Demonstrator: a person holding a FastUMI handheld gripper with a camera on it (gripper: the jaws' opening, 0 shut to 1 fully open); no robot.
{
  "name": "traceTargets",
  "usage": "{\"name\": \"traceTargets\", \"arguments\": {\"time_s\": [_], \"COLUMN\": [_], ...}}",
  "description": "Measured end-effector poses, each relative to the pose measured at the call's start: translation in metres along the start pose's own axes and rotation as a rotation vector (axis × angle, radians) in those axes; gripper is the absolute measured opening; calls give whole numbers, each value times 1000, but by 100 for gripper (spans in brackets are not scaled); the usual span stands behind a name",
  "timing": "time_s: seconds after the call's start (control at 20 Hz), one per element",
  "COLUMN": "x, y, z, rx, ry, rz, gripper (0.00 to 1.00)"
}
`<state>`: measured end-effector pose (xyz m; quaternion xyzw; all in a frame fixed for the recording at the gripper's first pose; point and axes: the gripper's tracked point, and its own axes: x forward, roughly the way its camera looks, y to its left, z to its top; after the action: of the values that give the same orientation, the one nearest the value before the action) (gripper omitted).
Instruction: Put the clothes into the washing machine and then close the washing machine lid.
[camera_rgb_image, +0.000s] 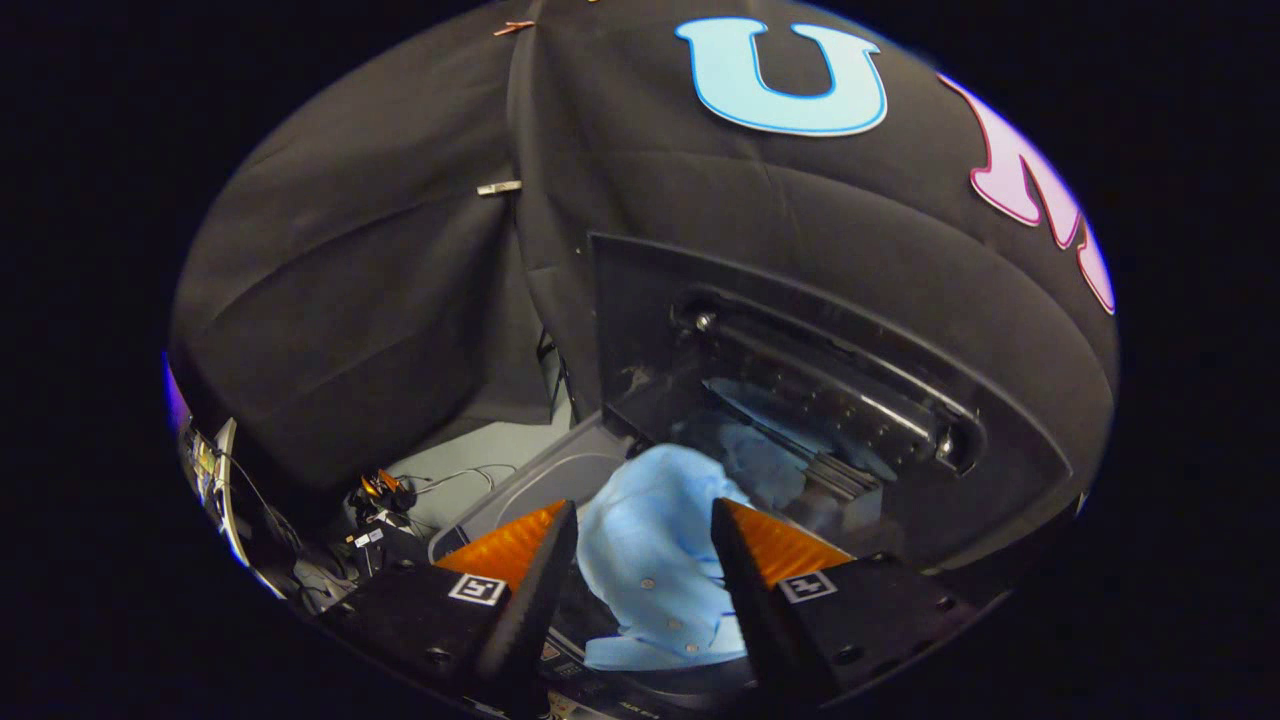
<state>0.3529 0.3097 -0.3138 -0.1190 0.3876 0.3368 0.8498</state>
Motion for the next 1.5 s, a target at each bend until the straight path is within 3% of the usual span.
{"name": "traceTargets", "arguments": {"time_s": [0.05,0.2,0.5,0.7,0.85,1.1,1.5], "x": [-1,-1,-7,-26,-42,-58,-47], "y": [1,4,8,13,4,-49,-148], "z": [3,3,14,52,83,117,109], "rx": [-16,-42,-22,17,63,144,321], "ry": [-14,-31,-69,-230,-369,-512,-468], "rz": [5,6,33,85,79,-81,-350], "gripper": [86,95,95,94,94,96,98]}}
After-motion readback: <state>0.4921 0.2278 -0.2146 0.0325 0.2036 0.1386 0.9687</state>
